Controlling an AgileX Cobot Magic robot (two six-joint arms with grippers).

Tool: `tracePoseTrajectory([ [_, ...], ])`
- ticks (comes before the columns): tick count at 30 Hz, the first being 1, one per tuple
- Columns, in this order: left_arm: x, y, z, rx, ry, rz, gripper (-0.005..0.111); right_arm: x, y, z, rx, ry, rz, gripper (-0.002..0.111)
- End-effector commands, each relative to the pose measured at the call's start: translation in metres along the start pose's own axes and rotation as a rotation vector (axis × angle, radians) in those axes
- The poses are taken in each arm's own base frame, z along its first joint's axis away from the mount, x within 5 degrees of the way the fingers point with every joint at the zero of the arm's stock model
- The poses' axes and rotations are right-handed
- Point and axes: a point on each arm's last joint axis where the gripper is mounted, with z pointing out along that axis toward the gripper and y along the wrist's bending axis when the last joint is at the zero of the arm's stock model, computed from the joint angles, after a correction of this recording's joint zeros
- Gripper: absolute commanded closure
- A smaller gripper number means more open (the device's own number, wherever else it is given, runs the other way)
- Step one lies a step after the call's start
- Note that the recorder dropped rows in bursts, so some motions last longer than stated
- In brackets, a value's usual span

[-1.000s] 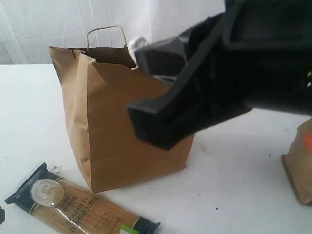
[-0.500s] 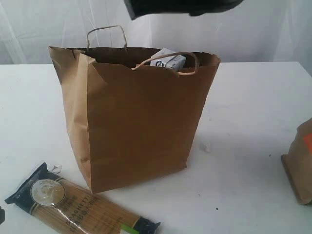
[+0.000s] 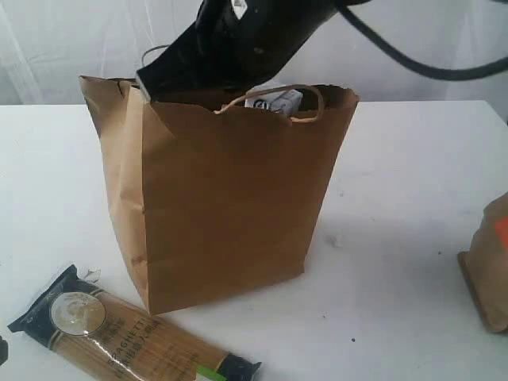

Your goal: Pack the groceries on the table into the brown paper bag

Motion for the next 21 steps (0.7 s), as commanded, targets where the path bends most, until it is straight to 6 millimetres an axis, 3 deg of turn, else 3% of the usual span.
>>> tracePoseTrajectory([
  [1, 0.001, 0.0, 0.0, 0.004, -0.005, -0.009, 0.107, 0.0, -0.006, 0.011, 0.008, 0.017, 0.012, 0.108],
  [4, 0.001, 0.0, 0.0, 0.004, -0.005, -0.009, 0.107, 0.0, -0.006, 0.011, -0.008, 0.026, 0.036, 0.102],
  [11, 0.001, 0.0, 0.0, 0.004, -0.005, -0.009, 0.107, 0.0, -0.006, 0.008, -0.02, 0.023, 0.049, 0.071],
  [14, 0.001, 0.0, 0.0, 0.004, -0.005, -0.009, 0.107, -0.002, -0.009, -0.001, -0.022, 0.002, 0.055, 0.068],
  [18, 0.001, 0.0, 0.0, 0.004, -0.005, -0.009, 0.107, -0.008, -0.019, -0.027, -0.002, -0.066, 0.05, 0.068],
  [21, 0.001, 0.0, 0.0, 0.004, -0.005, -0.009, 0.107, -0.012, -0.041, -0.075, 0.082, -0.178, 0.02, 0.068],
])
